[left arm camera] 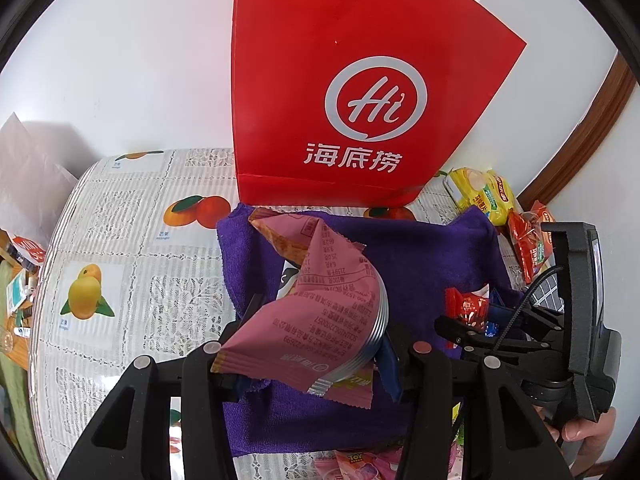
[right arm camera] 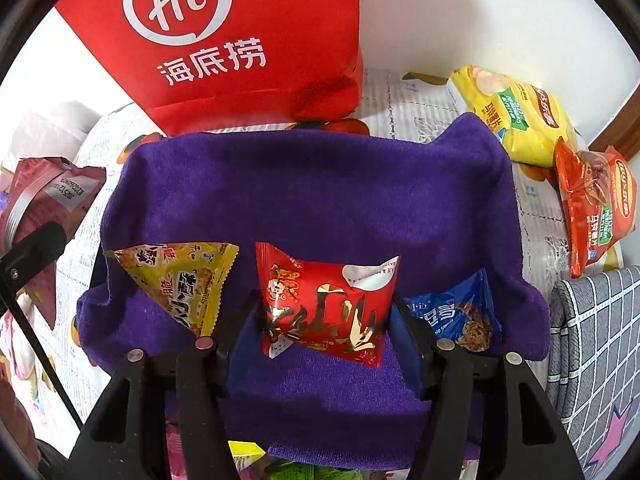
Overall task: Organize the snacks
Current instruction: 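Open the right tool to release the red bag on the towel, then withdraw the right tool from the towel while the left tool carries the pink bag over it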
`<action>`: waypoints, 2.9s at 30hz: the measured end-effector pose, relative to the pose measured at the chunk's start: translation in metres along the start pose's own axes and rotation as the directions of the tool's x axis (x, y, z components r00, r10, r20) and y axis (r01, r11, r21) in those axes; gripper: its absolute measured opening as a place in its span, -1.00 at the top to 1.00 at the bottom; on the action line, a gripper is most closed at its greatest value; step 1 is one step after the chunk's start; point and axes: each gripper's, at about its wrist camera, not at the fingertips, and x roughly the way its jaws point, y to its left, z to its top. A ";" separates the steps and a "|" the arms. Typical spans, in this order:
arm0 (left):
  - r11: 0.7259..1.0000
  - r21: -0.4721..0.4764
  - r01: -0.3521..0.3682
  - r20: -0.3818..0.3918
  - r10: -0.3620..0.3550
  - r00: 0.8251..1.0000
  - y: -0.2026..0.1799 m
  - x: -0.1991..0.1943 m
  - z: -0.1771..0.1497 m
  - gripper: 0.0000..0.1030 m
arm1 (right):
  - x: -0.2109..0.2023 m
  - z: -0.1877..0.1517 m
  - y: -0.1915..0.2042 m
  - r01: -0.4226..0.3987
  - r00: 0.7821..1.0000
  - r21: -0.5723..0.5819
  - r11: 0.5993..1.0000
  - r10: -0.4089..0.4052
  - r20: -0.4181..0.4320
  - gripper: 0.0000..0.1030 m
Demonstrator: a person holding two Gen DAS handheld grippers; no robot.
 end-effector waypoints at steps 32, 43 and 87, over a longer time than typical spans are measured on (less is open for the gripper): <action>1.000 0.006 -0.001 -0.003 0.001 1.000 -0.001 0.000 -0.001 0.08 | -0.034 0.000 0.000 -0.012 0.997 0.010 1.000 0.011 0.079 -0.54; 1.000 0.022 -0.004 -0.012 0.004 1.000 -0.004 0.003 -0.002 0.08 | -0.044 -0.001 0.002 -0.020 0.995 0.012 1.000 0.018 0.094 -0.54; 0.996 0.085 0.014 -0.157 -0.001 0.988 -0.012 0.033 -0.013 0.08 | -0.063 -0.003 0.000 -0.048 0.990 0.014 0.999 0.046 0.131 -0.54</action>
